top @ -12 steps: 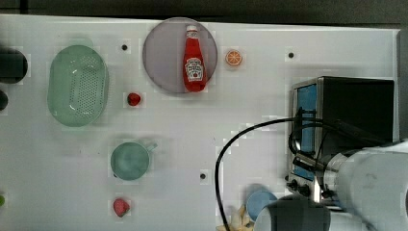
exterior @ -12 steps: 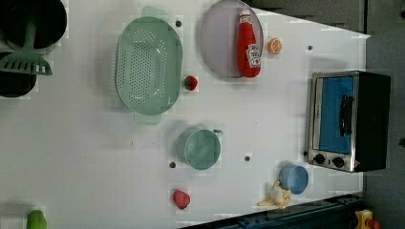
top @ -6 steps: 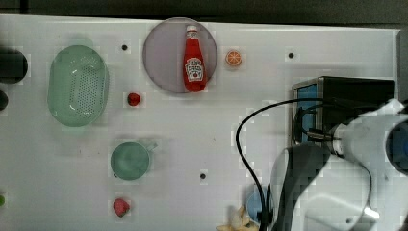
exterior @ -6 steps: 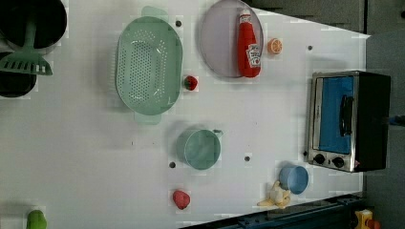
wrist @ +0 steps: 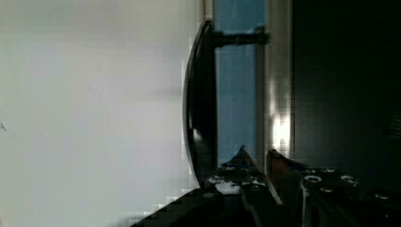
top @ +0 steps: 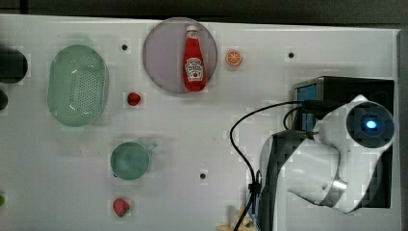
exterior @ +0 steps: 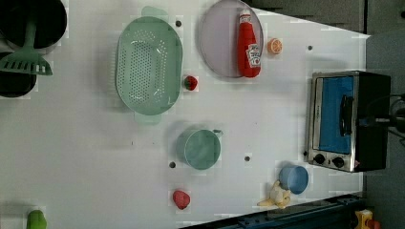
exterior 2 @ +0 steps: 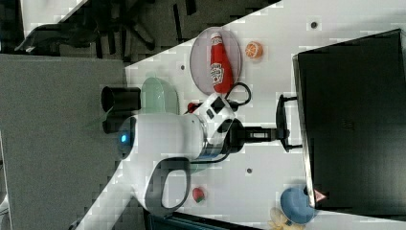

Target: Flap open oven.

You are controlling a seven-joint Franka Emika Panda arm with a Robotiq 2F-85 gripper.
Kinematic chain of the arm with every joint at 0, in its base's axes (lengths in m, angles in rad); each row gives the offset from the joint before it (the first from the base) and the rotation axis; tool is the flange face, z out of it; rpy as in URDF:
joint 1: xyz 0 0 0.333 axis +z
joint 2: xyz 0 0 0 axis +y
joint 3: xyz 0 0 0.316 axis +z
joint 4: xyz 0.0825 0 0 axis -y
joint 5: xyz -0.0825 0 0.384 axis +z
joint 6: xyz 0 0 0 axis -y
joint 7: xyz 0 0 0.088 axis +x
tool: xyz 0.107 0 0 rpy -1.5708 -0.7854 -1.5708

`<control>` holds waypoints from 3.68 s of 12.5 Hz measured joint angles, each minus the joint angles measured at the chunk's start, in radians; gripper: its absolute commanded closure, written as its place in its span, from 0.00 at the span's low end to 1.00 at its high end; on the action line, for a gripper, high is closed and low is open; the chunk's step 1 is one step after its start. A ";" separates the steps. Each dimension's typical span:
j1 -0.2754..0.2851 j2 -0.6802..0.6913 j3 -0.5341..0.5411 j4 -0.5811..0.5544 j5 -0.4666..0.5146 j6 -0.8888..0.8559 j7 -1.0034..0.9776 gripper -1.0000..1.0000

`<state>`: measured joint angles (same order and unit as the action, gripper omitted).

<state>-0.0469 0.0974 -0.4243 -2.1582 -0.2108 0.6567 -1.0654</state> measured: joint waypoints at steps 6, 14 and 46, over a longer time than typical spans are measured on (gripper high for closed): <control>0.009 0.084 -0.016 -0.055 0.003 0.187 -0.004 0.82; 0.032 0.083 -0.008 -0.072 -0.155 0.194 0.089 0.82; 0.240 -0.115 0.172 0.145 0.180 -0.210 0.930 0.82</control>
<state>0.1926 -0.0181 -0.2522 -2.0137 -0.0307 0.4465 -0.1359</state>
